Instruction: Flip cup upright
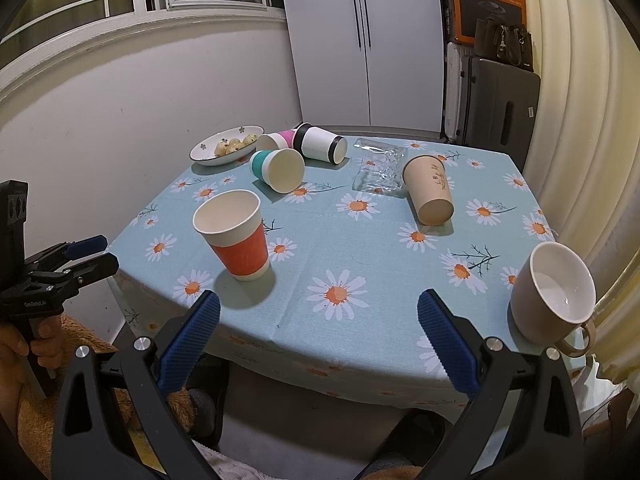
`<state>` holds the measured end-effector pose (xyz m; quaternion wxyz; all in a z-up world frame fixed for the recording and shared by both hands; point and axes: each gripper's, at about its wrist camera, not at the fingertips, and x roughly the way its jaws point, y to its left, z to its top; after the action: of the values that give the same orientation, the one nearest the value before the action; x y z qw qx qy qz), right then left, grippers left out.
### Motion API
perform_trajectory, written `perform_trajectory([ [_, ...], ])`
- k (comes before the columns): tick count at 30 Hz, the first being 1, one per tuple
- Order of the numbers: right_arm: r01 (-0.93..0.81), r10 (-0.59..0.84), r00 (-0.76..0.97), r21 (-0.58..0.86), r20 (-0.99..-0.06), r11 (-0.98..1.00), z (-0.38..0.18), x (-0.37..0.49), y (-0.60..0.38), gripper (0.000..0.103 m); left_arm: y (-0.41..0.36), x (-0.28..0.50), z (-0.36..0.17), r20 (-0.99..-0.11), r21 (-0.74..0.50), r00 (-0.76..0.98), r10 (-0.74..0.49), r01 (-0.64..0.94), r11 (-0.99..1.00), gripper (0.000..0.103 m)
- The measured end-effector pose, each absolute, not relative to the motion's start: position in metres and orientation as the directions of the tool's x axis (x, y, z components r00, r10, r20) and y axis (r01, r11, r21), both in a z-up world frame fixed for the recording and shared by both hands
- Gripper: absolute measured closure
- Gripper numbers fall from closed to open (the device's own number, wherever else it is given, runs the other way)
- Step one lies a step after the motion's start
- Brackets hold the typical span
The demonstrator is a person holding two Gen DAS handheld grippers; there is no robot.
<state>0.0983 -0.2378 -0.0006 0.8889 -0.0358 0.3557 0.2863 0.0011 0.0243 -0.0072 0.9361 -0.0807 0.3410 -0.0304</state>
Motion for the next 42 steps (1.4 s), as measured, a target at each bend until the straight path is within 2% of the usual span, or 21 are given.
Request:
perform_trajectory([
  [42,-0.538,0.471,0.586,0.118,-0.66,0.835,-0.0038,0.0994,-0.2383,0.005,0.0211,-0.0006,-0.0088,-0.639,-0.163,0.761,-0.11,0.006,0.987,0.011],
])
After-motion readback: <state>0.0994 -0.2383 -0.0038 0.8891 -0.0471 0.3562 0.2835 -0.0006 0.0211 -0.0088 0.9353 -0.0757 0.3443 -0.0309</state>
